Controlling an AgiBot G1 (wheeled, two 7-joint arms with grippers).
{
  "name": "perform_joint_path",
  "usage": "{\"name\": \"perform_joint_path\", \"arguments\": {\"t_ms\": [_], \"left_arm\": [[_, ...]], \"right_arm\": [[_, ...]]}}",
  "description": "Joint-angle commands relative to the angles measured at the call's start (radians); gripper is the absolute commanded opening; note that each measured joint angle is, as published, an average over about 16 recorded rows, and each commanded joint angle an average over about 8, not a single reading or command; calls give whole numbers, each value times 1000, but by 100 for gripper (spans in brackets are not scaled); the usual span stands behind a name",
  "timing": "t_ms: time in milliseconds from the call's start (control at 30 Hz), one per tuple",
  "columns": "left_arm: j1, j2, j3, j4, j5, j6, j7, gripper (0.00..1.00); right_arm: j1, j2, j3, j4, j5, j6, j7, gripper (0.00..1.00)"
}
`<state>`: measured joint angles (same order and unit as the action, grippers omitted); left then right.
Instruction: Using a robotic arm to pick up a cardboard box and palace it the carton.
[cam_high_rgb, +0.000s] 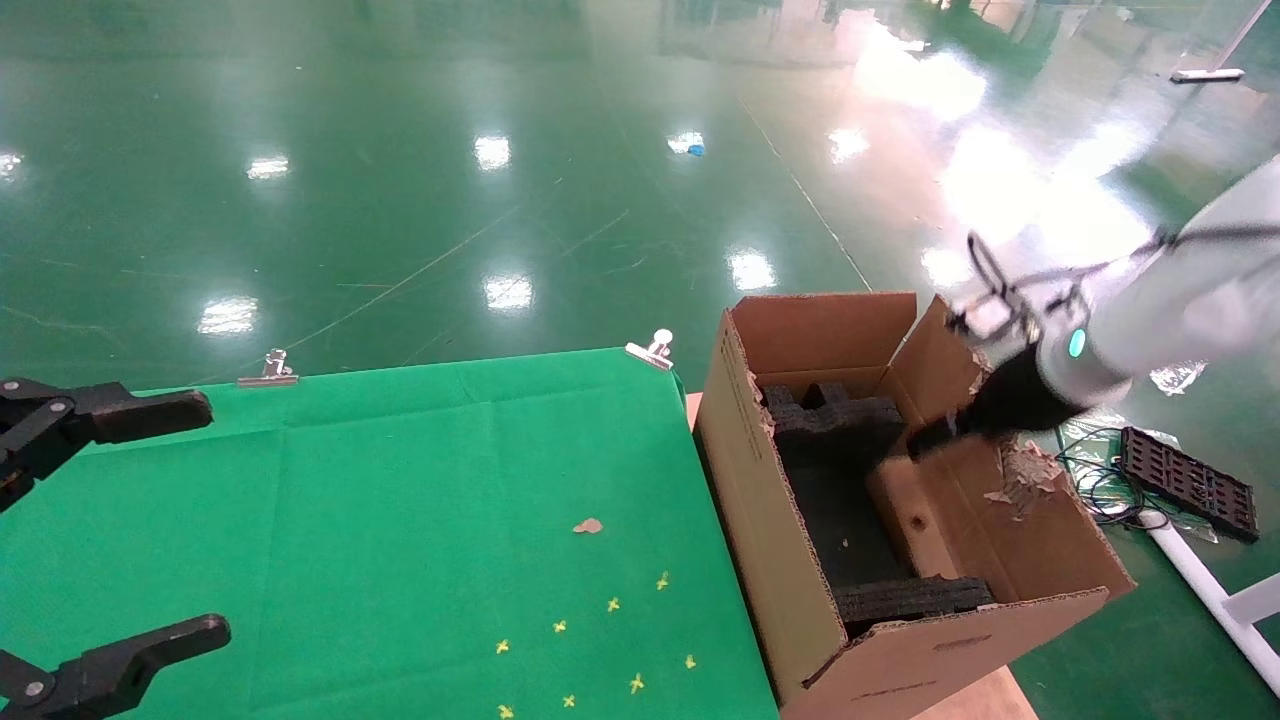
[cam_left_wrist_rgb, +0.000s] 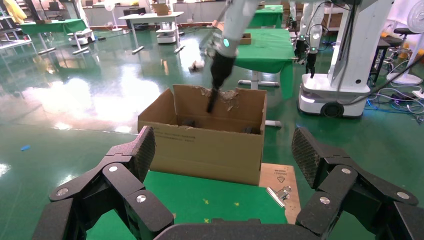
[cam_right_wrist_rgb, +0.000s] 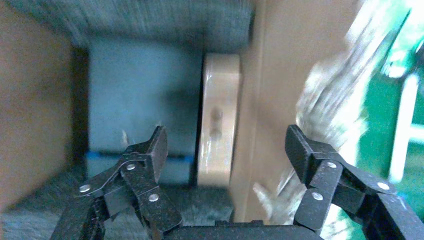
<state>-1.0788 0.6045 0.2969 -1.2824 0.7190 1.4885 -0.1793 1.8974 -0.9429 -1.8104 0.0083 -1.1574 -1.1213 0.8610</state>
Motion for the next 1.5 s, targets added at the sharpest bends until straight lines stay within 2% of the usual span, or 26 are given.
{"name": "perform_joint_path", "arguments": {"t_ms": [33,367,600,767,900,1500], "left_arm": [[0,0,0,0,0,0,0,100],[0,0,1,0,0,0,0,100],[0,0,1,0,-1,0,1,100],[0,-1,1,0,-1,-1,1,100],[0,-1,1,1,-1,-1,1,100],[-1,-1,2,1,-2,-1,2,100]], "right_arm": [[38,0,0,2,-1,-4,-13,100],[307,26,8,43,7,-54,-128,100],[336,68,36,89,47,-69,-174,100],[318,94,72,130,76,-76,-202,100],[266,108,137,184,96,-89,-223,100],[-76,179,575,527,200,-179,-364,100]]}}
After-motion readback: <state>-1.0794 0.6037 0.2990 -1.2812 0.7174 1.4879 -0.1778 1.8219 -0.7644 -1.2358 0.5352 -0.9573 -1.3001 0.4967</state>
